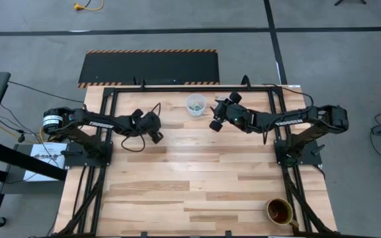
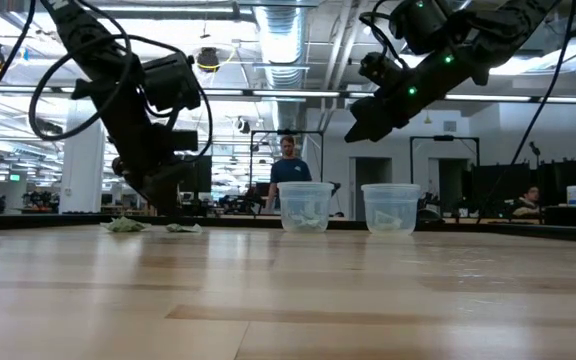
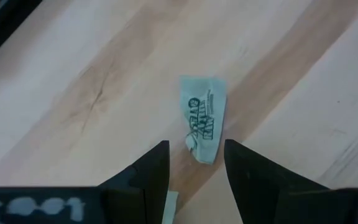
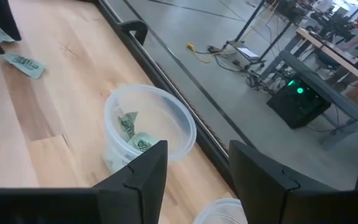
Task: Pick and place Stevia / Truvia into bins
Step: Put the stevia packet into the right transparent container
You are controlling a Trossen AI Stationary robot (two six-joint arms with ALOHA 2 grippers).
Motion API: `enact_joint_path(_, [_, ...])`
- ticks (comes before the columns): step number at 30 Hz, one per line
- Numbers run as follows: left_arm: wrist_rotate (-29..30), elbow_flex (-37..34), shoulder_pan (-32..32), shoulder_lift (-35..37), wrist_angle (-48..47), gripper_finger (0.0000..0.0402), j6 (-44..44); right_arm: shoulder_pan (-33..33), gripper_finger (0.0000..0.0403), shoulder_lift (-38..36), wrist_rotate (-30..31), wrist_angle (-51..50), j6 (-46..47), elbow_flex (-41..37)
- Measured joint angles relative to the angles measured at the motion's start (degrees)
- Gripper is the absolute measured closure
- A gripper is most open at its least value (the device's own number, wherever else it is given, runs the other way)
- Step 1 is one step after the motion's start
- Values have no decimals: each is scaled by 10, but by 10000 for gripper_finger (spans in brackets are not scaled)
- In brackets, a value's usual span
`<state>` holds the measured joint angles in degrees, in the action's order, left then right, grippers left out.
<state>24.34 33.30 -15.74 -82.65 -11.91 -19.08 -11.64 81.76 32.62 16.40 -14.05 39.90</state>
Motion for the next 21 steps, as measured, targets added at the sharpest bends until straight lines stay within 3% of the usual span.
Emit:
enact_joint_path(6, [-29,0,-15,0,27,258,32,0,238,0,0,0,0,0])
enact_joint_path(11, [-35,1,-31,-47,44,258,44,0,237,0,-2,4,0,0])
enact_joint_path(16, [-21,12,-40,-108,81,258,56,0,239,0,-3,4,0,0])
enact_joint_path(21, [-13,19,-41,-117,84,260,63,0,237,0,-5,4,0,0])
